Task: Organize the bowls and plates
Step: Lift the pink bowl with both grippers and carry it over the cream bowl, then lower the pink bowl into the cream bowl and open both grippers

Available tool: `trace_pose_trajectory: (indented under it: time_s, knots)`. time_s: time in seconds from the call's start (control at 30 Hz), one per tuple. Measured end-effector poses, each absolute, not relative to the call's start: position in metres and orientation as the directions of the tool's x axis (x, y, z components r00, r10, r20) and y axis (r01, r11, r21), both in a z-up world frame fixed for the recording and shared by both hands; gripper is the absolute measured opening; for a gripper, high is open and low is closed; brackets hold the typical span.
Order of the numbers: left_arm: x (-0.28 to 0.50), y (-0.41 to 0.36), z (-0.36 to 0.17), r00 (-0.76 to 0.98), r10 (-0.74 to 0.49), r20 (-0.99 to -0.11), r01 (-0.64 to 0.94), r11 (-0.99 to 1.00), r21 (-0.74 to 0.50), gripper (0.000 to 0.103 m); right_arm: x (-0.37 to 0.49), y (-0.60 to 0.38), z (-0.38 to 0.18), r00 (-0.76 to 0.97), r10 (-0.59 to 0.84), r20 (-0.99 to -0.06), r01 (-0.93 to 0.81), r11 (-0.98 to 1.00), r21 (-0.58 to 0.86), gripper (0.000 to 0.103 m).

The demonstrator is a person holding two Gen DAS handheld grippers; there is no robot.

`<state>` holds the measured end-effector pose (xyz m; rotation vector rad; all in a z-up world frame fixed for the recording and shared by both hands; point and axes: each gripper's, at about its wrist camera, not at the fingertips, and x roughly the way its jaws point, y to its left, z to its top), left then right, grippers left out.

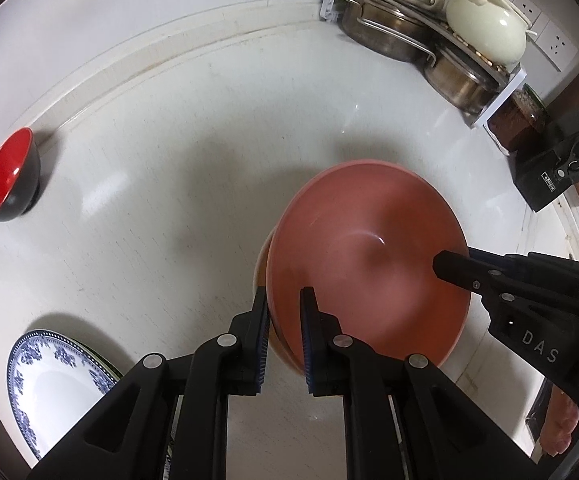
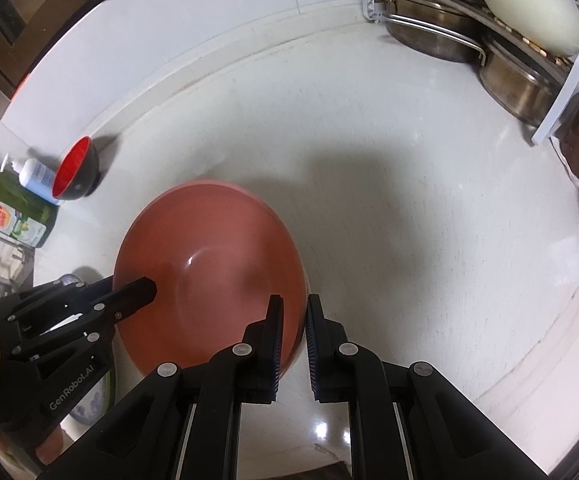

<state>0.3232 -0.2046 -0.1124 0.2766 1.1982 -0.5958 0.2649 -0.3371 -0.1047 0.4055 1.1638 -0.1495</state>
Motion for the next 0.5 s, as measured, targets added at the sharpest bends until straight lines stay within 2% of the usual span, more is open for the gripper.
trace_pose_trajectory:
  time_s: [0.5]
  knots:
    - [0.325,-0.205,-0.123,0.23,-0.268,-0.936,0.538,0.836,-0.108,0.017,0.27,-0.342,-0.12,0.361,0.129,-0.924,0.295,0.924,0.244,0.013]
